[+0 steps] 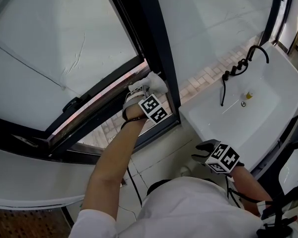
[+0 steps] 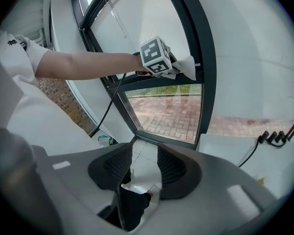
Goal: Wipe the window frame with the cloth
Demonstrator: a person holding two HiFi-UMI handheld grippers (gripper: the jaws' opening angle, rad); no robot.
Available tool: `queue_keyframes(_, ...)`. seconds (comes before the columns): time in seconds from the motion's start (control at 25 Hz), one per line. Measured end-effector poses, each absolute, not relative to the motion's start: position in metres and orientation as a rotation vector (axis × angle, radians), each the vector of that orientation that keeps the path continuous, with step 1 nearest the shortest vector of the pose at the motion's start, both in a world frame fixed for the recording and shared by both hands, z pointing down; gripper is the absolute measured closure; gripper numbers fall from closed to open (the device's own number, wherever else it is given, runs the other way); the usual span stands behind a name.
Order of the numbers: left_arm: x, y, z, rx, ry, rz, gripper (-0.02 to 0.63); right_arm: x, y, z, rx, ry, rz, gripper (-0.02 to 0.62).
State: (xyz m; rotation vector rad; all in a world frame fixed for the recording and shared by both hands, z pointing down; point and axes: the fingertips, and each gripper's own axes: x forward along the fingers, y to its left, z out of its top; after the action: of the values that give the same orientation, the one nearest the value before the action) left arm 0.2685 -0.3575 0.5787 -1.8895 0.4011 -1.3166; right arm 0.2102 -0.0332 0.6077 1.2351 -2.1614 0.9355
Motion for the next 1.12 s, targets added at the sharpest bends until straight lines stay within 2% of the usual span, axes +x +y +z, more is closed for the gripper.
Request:
queue_keyframes(0.44,0.218,-0.289,0.579,-2.010,0.381,-1.228,0.514,0.205,-0.040,0.611,1.214,-2.190,0.927,0.439)
queue_keyframes(0.76,0.098,-0.260,0.554,-2.228,0.566,-1.189,0.514,0.181,-0.067,0.614,1.134,-2.250,0.875,0.442)
queue_keyframes(1.12,-0.041,-0.194,0.500,-2.583,0.876,-0.933,0.514,0.142,-0.092,0.579,1.160,-2.279,0.720,0.442)
